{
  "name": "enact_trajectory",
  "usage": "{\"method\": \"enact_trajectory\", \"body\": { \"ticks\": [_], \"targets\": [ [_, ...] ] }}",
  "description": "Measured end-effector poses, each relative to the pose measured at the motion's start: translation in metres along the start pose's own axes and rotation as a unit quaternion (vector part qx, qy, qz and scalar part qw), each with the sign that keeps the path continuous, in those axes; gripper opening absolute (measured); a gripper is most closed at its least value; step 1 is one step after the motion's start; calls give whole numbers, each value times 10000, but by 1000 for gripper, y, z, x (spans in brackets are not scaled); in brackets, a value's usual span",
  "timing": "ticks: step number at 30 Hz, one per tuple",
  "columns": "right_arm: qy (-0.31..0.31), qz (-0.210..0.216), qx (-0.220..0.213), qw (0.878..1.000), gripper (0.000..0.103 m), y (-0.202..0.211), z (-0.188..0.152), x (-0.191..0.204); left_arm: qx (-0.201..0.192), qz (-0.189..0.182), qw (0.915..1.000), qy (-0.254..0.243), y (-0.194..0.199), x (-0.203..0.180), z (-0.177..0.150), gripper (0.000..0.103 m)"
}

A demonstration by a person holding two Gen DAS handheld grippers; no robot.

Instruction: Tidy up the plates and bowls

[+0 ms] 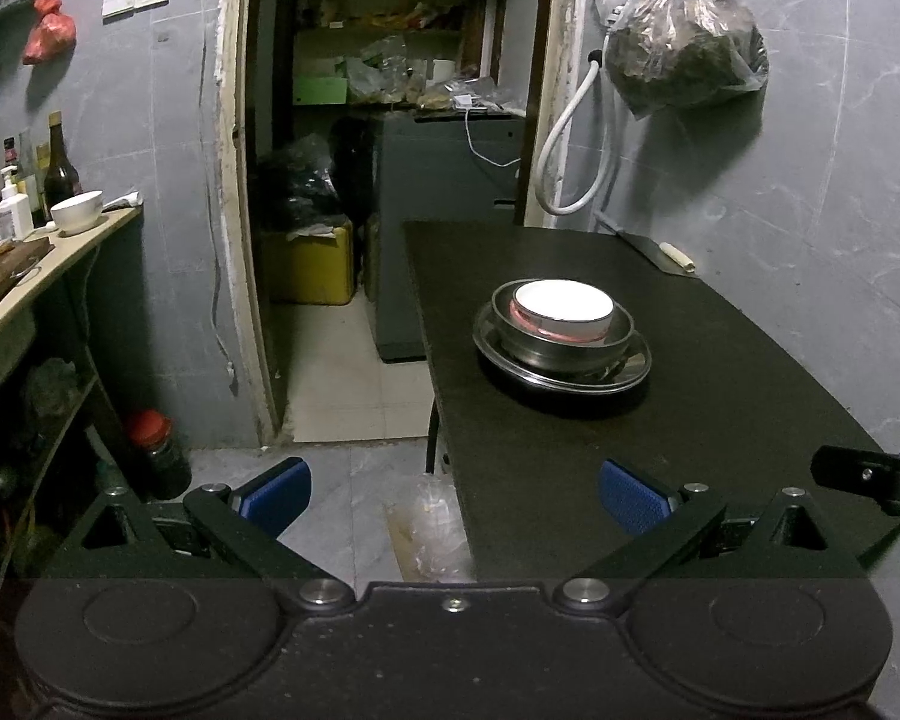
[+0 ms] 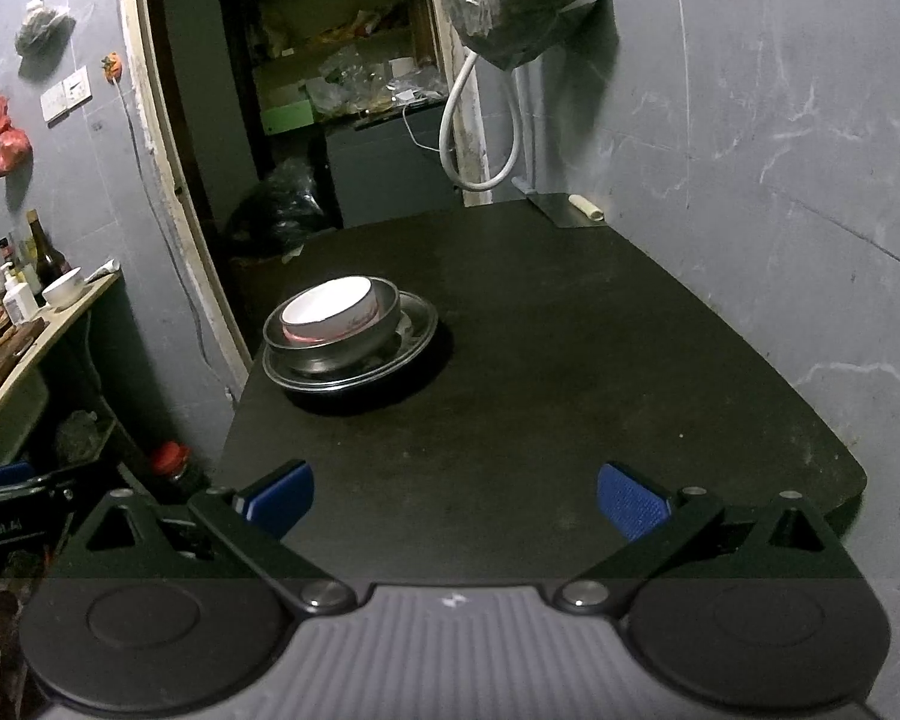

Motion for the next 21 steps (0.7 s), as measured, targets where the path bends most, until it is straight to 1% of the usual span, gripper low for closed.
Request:
{"method": "enact_trajectory", "body": {
  "ticks": [21],
  "targets": [
    [34, -106, 44, 9999, 103, -3, 2, 0, 40, -40, 10000, 36, -8, 3, 0, 102]
  ]
}}
Point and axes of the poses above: each gripper's, at about its wrist camera, not at the fingertips, and y roughly against the way its jaws point, x to its left, z to its top, the point moved 2 cm from there along -y, roughly the way its jaws point, and after that the axes turned 8 degrees about -z, right-handed, at the moved point
